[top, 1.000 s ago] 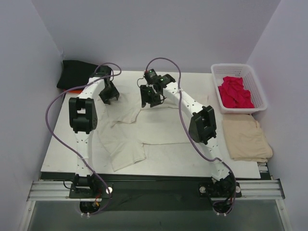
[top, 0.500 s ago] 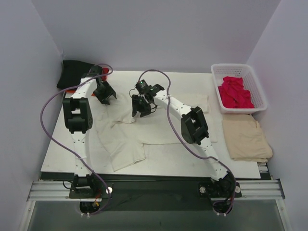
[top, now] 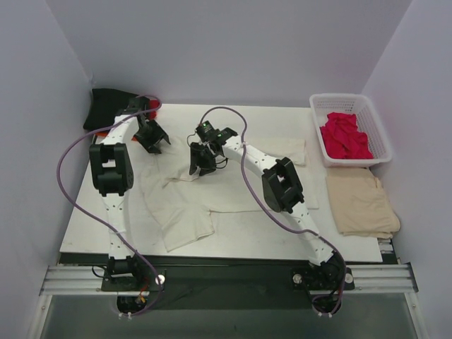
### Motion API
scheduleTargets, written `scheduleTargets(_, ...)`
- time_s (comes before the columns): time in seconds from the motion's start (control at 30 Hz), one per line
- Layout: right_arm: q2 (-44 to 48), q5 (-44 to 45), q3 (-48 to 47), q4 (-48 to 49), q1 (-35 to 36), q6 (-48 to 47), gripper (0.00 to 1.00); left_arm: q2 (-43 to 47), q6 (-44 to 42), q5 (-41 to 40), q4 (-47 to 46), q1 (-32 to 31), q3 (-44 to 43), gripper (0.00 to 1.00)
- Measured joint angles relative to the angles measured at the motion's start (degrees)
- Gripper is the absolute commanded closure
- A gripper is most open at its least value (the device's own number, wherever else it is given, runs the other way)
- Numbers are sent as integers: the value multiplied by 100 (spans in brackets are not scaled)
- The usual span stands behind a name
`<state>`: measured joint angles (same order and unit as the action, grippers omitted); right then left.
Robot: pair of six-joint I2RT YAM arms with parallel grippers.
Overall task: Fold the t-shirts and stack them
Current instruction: Fold the flattened tshirt in 1/3 of the way
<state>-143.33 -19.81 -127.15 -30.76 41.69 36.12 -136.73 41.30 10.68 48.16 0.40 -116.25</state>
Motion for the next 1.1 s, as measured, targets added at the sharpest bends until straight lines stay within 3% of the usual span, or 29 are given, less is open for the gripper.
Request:
scheduleTargets(0.07,0,-2,48,0,2,2,59,0,28,96,-13,42,13,36)
scheduleTargets(0.17,0,-2,68,2,2,2,67,0,50,197,-48,72,48,36)
scheduleTargets(0.2,0,-2,68,7,2,4,82,0,52,219,-57,81,52,36)
scheduleTargets(0.3,0,-2,74,20,2,9,100,0,52,251,-74,90,68,36)
scheduleTargets(0.8,595,262,1351,297,98,-55,100,-160,57,308,118,133,-234,35)
scheduleTargets(1.1,732,485,1519,260,177,-157,100,-195,44,299,177,136,-308,35)
